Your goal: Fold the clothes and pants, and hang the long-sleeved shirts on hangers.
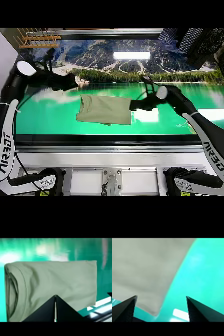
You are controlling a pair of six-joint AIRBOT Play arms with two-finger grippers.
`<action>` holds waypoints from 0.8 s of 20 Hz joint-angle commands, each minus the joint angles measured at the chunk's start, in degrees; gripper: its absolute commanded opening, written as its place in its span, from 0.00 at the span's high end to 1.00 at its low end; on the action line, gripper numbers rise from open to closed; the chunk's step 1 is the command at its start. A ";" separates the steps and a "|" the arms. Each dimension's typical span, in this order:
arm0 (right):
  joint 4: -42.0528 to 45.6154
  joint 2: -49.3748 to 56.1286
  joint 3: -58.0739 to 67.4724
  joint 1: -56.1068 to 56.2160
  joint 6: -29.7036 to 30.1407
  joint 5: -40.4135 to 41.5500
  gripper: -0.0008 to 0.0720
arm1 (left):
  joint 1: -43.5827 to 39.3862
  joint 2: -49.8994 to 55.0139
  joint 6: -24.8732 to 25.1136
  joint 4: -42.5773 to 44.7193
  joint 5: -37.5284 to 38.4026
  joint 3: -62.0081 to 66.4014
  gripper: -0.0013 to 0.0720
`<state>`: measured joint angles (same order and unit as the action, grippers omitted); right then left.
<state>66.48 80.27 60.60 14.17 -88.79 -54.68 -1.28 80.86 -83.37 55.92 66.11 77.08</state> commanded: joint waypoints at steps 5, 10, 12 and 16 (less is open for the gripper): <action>-37.03 4.70 -15.06 -10.84 23.34 6.93 0.07 | -9.55 -1.49 1.09 -0.09 -6.71 -10.60 0.98; -55.15 14.51 -10.64 -4.44 33.66 6.91 0.22 | -12.37 -1.44 1.05 -0.13 -8.68 -10.60 0.98; -57.33 17.53 -7.50 -1.42 33.79 7.48 0.26 | -12.55 -1.44 0.87 -0.15 -8.68 -10.60 0.98; -57.33 18.71 -4.00 0.70 35.04 10.34 0.97 | -12.55 -1.44 0.85 -0.17 -7.67 -10.60 0.98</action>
<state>12.29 97.60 54.15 13.28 -55.90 -45.50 -13.58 79.46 -82.39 55.66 58.00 66.52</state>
